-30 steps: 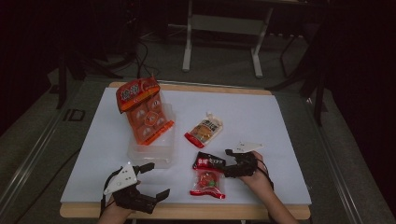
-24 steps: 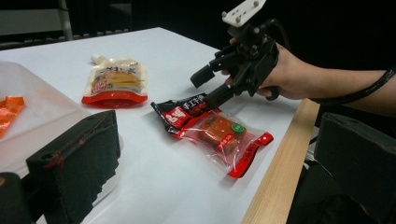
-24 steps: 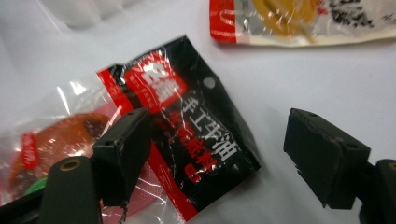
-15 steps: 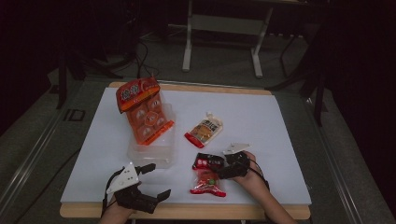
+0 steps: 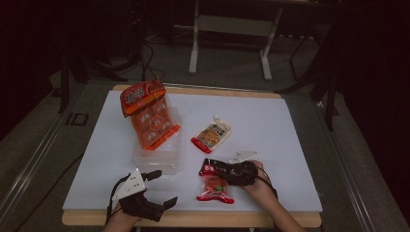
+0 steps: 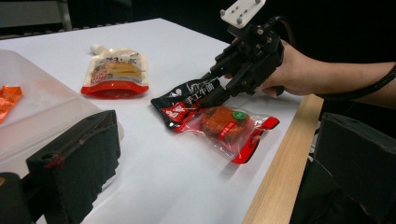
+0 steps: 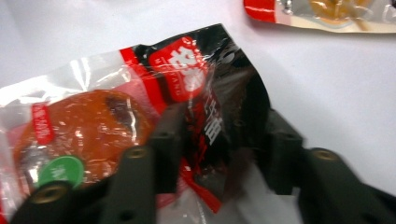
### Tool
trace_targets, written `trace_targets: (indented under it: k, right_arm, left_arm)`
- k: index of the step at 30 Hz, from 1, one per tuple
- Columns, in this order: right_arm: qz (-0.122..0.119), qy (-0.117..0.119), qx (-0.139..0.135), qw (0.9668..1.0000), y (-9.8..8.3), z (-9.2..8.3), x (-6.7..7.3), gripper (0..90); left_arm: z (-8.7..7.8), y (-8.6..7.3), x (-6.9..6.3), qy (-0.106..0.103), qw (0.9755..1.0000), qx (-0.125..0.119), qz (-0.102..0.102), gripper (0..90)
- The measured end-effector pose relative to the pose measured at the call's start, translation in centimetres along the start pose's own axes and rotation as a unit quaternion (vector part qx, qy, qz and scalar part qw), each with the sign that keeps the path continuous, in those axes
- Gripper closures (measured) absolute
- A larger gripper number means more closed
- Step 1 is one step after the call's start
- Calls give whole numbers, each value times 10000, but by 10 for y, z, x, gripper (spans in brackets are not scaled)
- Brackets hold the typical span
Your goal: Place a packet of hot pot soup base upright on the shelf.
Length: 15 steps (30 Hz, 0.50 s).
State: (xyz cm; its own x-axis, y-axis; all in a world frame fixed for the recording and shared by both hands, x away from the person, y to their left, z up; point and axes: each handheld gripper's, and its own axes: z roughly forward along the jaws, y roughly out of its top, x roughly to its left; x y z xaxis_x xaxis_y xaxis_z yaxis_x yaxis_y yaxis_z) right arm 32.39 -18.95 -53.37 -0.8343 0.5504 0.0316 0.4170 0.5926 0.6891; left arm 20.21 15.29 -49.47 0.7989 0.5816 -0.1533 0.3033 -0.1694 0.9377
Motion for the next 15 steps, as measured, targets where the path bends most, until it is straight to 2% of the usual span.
trace_targets:
  k: [1, 2, 4, 7, 11, 12, 13, 14, 15]
  right_arm:
    - [85, 132, 53, 9999, 1, 0, 0, 750]
    - [112, 165, 76, 9998, 2, 0, 0, 774]
    - [111, 293, 104, 9995, 3, 0, 1, 882]
    - [11, 176, 174, 9997, 6, 0, 5, 900]
    - [151, 251, 95, 9995, 7, -5, 4, 900]
    - [251, 380, -107, 9989, 10, -13, 2, 900]
    - [251, 380, -107, 9989, 10, -13, 2, 900]
    - [223, 435, -317, 9983, 16, -23, 5, 900]
    - [197, 461, -383, 9980, 18, -27, 6, 900]
  left_arm:
    - [0, 0, 1, 7, 10000, -5, -15, 10]
    - [0, 0, 1, 7, 10000, -5, -15, 10]
    - [0, 0, 2, 16, 10000, 0, -29, 9]
    - [0, -1, 2, 15, 10000, 23, -24, 9]
    - [0, -1, 2, 8, 10000, 10, 2, 10]
    - [0, 0, 2, 14, 10000, -2, -4, 10]
    - [0, 0, 2, 14, 10000, -2, -4, 10]
    - [0, 0, 3, 1, 10000, -1, -11, 10]
    - [0, 0, 3, 3, 10000, -1, -12, 9]
